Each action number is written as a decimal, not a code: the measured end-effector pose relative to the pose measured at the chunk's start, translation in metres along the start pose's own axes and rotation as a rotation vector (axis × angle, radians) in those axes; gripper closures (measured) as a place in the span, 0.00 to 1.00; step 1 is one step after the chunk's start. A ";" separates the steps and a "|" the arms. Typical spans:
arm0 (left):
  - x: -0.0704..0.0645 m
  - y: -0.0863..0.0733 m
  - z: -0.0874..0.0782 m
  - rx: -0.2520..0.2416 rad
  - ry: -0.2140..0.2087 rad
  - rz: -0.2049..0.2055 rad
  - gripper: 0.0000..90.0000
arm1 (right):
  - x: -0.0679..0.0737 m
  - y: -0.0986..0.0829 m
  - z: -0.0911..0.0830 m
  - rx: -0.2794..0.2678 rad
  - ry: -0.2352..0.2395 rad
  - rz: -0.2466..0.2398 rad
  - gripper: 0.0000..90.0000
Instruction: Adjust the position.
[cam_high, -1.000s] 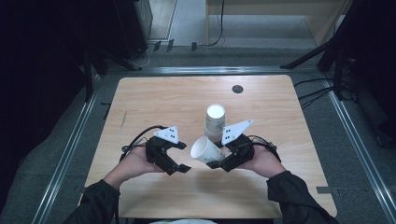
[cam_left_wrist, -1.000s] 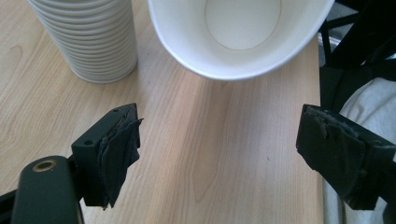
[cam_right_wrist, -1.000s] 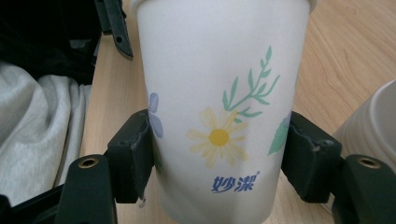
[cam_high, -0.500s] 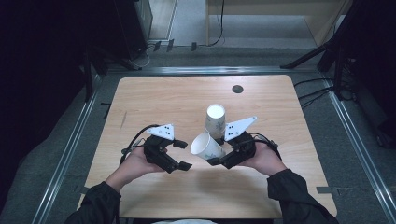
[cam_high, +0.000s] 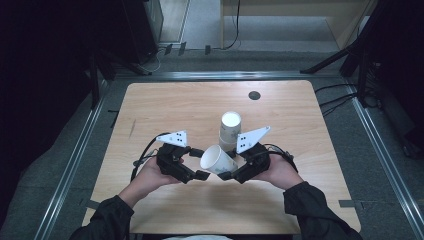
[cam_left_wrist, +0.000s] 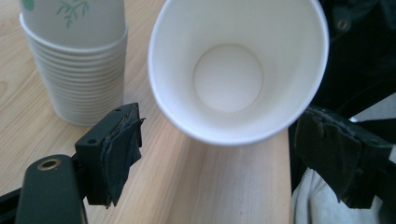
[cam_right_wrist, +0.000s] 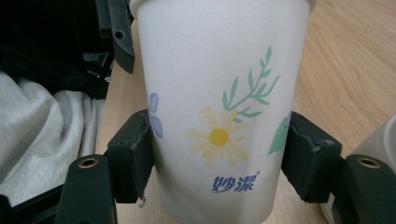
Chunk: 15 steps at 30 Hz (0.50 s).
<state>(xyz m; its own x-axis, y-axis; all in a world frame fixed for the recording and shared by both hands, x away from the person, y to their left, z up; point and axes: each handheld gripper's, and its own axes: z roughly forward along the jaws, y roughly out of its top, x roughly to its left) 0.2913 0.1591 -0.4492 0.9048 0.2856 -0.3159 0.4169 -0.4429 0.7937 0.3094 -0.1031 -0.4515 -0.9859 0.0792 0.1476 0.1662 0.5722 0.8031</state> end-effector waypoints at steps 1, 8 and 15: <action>0.000 0.001 0.001 -0.011 -0.007 -0.007 0.17 | 0.000 0.000 0.001 0.001 0.004 -0.002 0.37; -0.004 0.002 0.003 -0.053 -0.021 -0.018 0.17 | 0.002 0.001 0.006 0.006 0.018 -0.005 0.37; -0.006 0.002 0.005 -0.088 -0.025 -0.026 0.20 | 0.003 0.002 0.010 -0.003 0.037 -0.005 0.37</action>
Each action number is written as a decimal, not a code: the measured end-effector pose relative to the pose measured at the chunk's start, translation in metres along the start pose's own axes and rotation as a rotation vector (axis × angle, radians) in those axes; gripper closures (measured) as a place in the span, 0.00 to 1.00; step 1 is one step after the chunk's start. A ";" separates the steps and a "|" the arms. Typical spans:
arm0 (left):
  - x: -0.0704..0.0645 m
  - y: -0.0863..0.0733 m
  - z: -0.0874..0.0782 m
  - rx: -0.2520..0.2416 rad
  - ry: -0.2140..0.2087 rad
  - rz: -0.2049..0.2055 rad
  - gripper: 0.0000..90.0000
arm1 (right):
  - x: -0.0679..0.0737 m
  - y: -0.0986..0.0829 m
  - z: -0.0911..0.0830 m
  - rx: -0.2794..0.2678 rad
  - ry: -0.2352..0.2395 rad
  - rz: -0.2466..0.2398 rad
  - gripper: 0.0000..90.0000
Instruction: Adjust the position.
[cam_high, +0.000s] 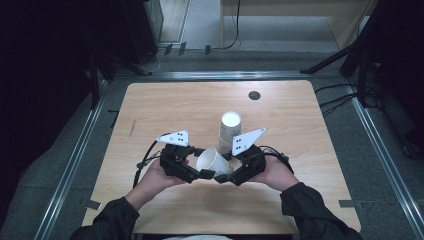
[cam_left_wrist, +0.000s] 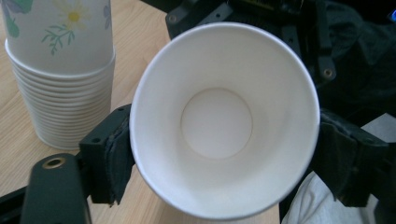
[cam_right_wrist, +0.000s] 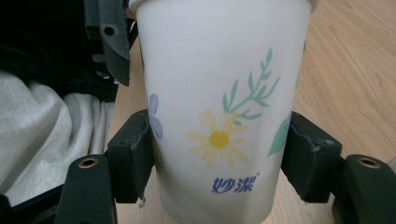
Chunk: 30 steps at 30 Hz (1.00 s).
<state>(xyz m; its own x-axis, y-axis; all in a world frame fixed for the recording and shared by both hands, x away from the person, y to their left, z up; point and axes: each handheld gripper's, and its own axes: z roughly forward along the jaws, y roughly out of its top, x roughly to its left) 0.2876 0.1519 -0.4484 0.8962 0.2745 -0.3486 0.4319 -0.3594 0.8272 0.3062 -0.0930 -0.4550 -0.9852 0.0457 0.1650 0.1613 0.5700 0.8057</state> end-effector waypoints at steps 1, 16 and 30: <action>0.000 0.000 0.000 -0.004 -0.002 -0.005 0.22 | 0.000 0.000 0.001 -0.001 0.003 -0.001 0.37; 0.001 -0.001 0.003 0.014 0.000 -0.003 0.25 | 0.000 -0.001 0.007 0.029 0.007 0.012 0.37; 0.000 0.000 -0.003 0.021 0.022 0.019 0.27 | -0.002 -0.005 0.012 0.027 -0.021 0.054 0.24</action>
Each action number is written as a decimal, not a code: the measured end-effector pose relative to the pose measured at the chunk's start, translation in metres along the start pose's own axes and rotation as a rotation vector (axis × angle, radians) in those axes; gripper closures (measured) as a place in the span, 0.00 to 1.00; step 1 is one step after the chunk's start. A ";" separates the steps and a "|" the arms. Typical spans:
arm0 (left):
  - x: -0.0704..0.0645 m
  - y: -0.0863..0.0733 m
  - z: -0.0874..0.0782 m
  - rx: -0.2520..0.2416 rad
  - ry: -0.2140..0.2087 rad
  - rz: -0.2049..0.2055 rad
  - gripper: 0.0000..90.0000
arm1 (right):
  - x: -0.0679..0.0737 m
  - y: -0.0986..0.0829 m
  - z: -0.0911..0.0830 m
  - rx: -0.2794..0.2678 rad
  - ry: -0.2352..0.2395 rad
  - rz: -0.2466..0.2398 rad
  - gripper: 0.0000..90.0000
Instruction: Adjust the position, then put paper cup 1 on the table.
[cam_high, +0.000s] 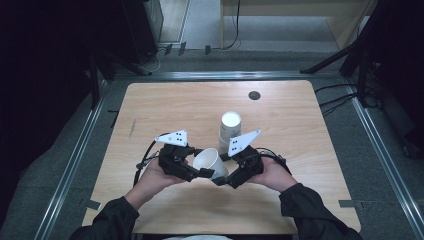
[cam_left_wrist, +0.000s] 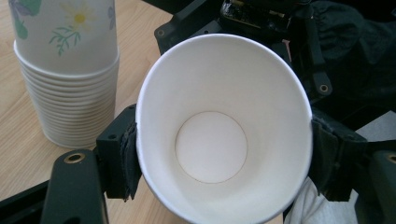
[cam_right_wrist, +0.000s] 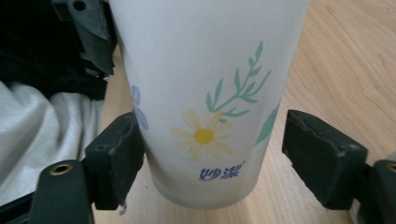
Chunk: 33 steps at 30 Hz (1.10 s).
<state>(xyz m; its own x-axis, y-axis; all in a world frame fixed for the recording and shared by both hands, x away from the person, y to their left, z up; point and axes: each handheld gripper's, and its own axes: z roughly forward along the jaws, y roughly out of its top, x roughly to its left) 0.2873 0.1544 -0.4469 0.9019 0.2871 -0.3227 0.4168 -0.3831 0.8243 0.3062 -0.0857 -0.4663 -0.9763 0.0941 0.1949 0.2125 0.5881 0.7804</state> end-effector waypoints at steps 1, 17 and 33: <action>0.000 0.000 0.000 0.007 0.007 0.003 0.27 | 0.000 -0.001 0.001 0.005 -0.013 -0.006 0.23; 0.009 -0.002 -0.011 0.024 0.057 -0.001 0.27 | -0.003 -0.008 0.004 0.069 -0.163 -0.049 0.22; 0.028 -0.008 -0.032 0.064 0.169 -0.012 0.27 | -0.008 -0.012 0.001 0.103 -0.233 0.000 0.24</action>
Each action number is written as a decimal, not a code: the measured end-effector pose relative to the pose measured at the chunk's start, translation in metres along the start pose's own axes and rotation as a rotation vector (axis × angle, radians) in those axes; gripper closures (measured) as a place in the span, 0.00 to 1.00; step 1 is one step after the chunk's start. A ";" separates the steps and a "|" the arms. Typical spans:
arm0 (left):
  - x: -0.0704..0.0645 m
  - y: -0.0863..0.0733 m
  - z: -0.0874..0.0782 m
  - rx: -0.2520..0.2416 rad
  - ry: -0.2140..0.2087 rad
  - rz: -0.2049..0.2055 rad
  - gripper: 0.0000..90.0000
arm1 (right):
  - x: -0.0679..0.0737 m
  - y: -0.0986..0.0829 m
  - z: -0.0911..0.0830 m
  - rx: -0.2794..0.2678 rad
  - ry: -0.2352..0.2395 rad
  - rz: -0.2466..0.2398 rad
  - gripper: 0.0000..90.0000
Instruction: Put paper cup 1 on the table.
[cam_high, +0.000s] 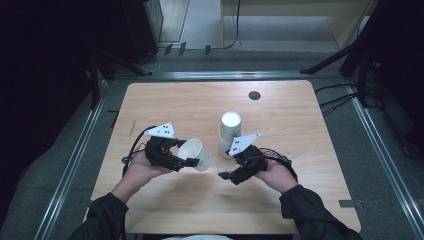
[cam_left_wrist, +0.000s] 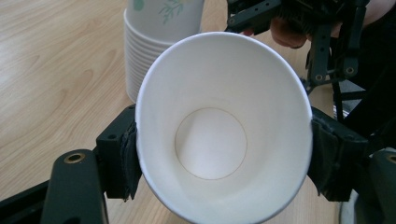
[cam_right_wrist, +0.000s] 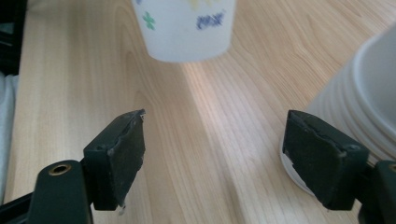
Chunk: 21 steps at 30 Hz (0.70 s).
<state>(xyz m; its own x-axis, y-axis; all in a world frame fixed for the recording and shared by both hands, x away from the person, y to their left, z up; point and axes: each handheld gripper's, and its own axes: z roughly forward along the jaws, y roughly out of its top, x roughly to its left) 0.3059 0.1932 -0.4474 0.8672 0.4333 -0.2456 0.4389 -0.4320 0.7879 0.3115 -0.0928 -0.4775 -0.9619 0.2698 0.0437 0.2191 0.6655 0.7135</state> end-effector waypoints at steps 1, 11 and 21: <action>0.001 0.000 -0.001 0.003 0.009 0.004 0.27 | -0.001 -0.001 -0.001 0.001 -0.006 0.009 0.24; 0.015 -0.003 -0.001 0.055 0.063 0.003 0.27 | -0.006 -0.008 -0.005 -0.016 -0.038 0.030 0.25; 0.028 -0.006 -0.003 0.089 0.116 0.007 0.27 | -0.013 -0.015 -0.008 -0.011 -0.081 0.058 0.25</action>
<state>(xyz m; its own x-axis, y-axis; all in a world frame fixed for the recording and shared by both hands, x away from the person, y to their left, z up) 0.3266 0.2104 -0.4568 0.8396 0.5163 -0.1691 0.4564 -0.5015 0.7349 0.3193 -0.1116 -0.4833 -0.9310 0.3638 0.0286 0.2721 0.6397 0.7188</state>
